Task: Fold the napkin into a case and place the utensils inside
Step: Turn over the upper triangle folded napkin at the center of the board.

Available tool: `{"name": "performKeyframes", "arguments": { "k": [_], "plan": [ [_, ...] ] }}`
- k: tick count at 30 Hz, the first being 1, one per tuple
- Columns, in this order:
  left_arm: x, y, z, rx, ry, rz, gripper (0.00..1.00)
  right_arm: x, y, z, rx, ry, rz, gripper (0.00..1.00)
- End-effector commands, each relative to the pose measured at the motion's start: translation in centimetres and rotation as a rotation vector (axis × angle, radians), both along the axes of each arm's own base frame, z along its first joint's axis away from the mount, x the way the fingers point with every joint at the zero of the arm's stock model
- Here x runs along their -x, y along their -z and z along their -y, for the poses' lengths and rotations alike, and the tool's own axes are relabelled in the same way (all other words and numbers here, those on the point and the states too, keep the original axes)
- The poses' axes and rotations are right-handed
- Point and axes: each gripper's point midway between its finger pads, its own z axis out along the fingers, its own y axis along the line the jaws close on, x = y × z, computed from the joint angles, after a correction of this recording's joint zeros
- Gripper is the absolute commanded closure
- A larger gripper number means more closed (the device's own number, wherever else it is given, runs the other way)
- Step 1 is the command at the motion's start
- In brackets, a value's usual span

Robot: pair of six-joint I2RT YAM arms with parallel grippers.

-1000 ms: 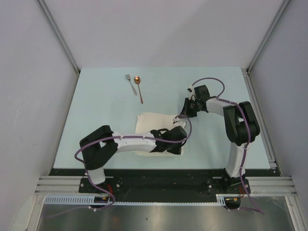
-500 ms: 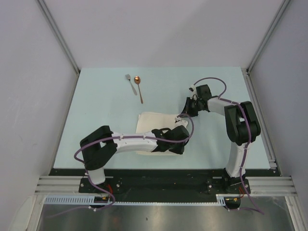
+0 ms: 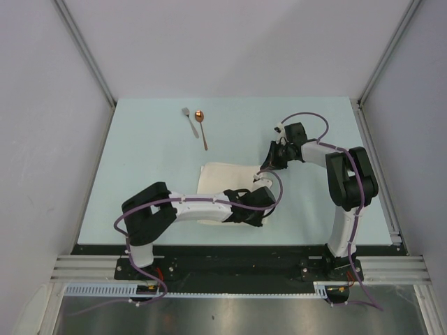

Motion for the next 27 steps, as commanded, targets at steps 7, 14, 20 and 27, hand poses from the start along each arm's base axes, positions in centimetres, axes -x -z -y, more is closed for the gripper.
{"name": "performKeyframes", "arguments": {
  "k": [7,14,20,27],
  "plan": [
    [-1.1,-4.3,1.7,0.034,0.025,0.103,1.00,-1.1,-2.0,-0.3,-0.028,-0.005,0.048,1.00],
    [0.2,-4.3,3.2,0.068,0.066,0.042,1.00,-1.4,-2.4,0.1,-0.041,0.017,0.043,1.00],
    [0.2,-3.4,4.5,0.074,0.078,0.024,1.00,-1.3,-2.0,0.5,-0.049,0.025,0.027,1.00],
    [-0.3,-3.9,6.2,0.104,0.071,0.029,1.00,-1.0,-1.8,0.5,-0.050,0.030,0.011,1.00]
  ]
}}
